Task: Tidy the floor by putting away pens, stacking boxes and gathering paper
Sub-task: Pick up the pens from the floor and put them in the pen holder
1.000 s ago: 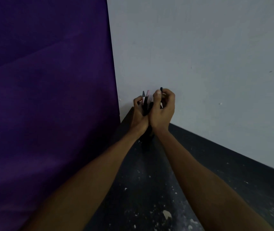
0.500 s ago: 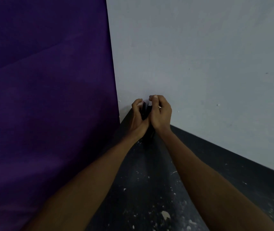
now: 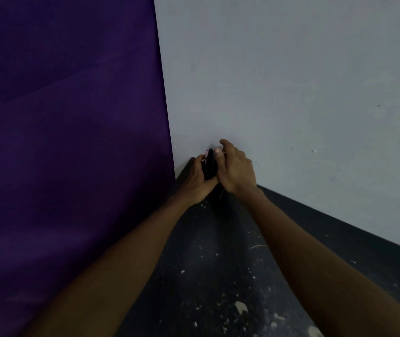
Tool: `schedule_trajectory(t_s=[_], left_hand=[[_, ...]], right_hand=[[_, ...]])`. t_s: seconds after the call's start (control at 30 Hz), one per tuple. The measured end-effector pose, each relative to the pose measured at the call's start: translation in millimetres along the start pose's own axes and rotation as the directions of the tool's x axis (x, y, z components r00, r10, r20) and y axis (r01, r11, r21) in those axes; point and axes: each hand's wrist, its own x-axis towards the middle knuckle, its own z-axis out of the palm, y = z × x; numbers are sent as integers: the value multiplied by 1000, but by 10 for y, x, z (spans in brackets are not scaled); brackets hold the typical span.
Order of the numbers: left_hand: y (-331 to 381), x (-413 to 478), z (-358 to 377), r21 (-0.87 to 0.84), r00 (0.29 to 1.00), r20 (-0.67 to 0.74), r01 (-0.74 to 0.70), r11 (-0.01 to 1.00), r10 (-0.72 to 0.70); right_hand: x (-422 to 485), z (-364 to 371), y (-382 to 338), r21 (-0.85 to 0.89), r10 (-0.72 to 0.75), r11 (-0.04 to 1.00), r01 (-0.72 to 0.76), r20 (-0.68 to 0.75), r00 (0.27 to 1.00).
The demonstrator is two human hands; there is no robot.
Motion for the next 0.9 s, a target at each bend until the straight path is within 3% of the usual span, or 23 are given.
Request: schedule_trajectory(t_s=[0.1, 0.23, 0.57, 0.9], left_hand=[[15, -58, -101, 19, 996, 51, 73, 997, -74], [77, -209, -306, 41, 985, 88, 143, 989, -146], [50, -1007, -698, 197, 988, -3, 149, 969, -152], [47, -2320, -744, 293, 992, 96, 49, 955, -80]], right_hand=[[1, -71, 5, 88, 35, 995, -42, 82, 996], [-102, -203, -77, 218, 86, 971, -99, 70, 994], [-896, -558, -219, 126, 264, 956, -263, 14, 964], [-2147, -758, -712, 4, 341, 939, -344, 115, 933]])
